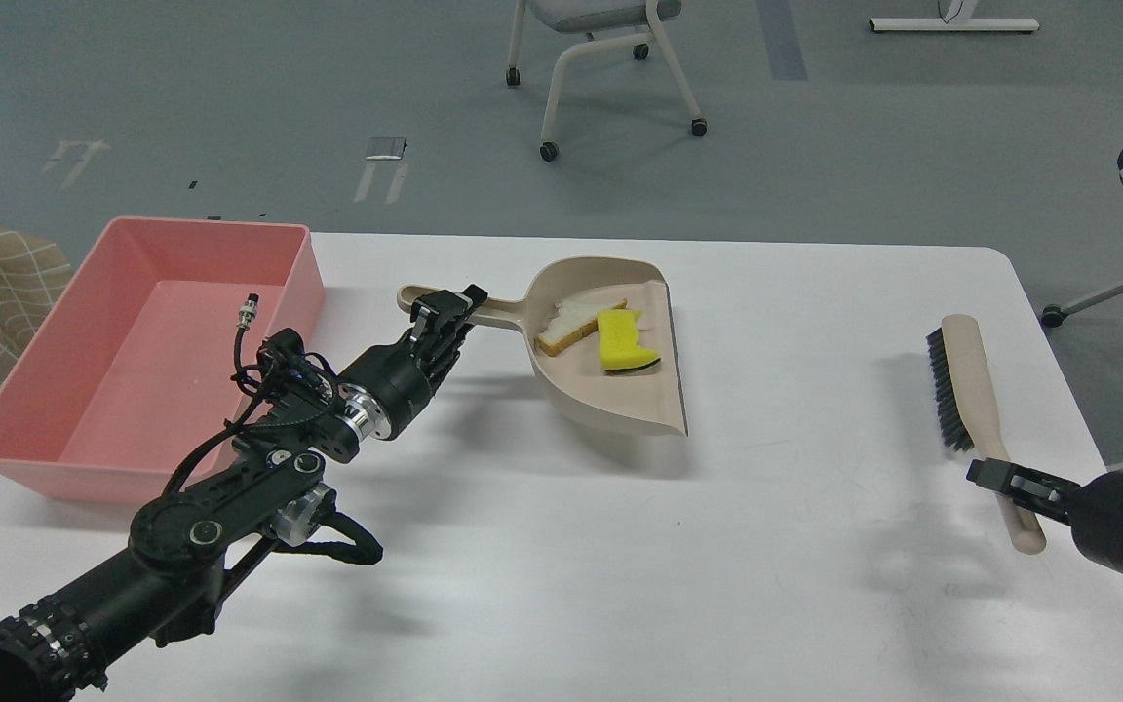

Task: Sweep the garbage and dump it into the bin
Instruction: 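Set the brush down on the table and release it with the right gripper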

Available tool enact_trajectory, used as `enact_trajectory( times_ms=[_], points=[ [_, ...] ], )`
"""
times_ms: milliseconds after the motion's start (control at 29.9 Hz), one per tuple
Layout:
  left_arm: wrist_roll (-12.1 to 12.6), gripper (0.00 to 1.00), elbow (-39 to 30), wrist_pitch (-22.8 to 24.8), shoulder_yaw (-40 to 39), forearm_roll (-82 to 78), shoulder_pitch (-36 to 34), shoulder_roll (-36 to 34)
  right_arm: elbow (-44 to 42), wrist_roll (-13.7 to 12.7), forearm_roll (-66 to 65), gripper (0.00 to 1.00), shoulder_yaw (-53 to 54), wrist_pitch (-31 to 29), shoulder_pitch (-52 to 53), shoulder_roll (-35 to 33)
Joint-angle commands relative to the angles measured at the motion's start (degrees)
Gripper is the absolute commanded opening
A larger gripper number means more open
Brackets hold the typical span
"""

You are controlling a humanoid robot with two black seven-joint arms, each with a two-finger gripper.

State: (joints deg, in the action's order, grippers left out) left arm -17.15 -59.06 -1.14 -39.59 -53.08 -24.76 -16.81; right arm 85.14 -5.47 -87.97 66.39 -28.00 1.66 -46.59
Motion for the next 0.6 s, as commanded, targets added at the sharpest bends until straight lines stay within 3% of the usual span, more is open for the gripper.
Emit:
enact_trajectory(
  times_ms=[0,67,100,234,267,301,401,435,502,568],
  points=[
    [0.01,0.08,0.00,-0.01,-0.05,0.00,0.06,0.02,-0.24,0.02,0.00,1.00,0.05,0.00,0.01,0.18],
    [0.01,0.08,0.00,-0.01,0.04,0.00,0.06,0.02,-0.24,0.11,0.00,0.99,-0.04,0.00,-0.08,0.18],
    [0.01,0.08,0.00,0.08,-0.05,0.00,0.06,0.02,-0.24,0.11,0.00,0.92,-0.04,0.00,-0.08,0.27],
    [0.01,0.08,0.00,-0.01,-0.05,0.00,-0.02,0.02,-0.24,0.02,-0.09,0.47,-0.12,0.00,-0.08,-0.08],
    [0.01,0.08,0.00,0.08,-0.05,0.00,-0.02,0.02,-0.24,-0.07,-0.18,0.20,-0.12,0.00,-0.08,-0.08],
    [0.01,0.08,0.00,0.08,-0.05,0.00,-0.02,-0.15,-0.33,-0.07,-0.27,0.09,-0.12,0.00,-0.08,-0.08],
    [0.01,0.08,0.00,0.08,-0.14,0.00,-0.02,0.02,-0.33,0.02,-0.18,0.13,-0.30,0.00,-0.08,-0.08],
    [0.01,0.08,0.00,0.08,-0.23,0.00,-0.02,0.02,-0.33,0.02,-0.18,0.23,-0.30,0.00,-0.08,-0.17],
    [0.01,0.08,0.00,0.08,-0.23,0.00,-0.02,0.02,-0.15,0.02,-0.09,0.62,-0.30,0.00,-0.17,-0.08],
    [0.01,0.08,0.00,0.08,-0.23,0.00,-0.02,0.02,-0.06,0.02,0.00,0.75,-0.39,0.00,-0.17,-0.08]
  ],
)
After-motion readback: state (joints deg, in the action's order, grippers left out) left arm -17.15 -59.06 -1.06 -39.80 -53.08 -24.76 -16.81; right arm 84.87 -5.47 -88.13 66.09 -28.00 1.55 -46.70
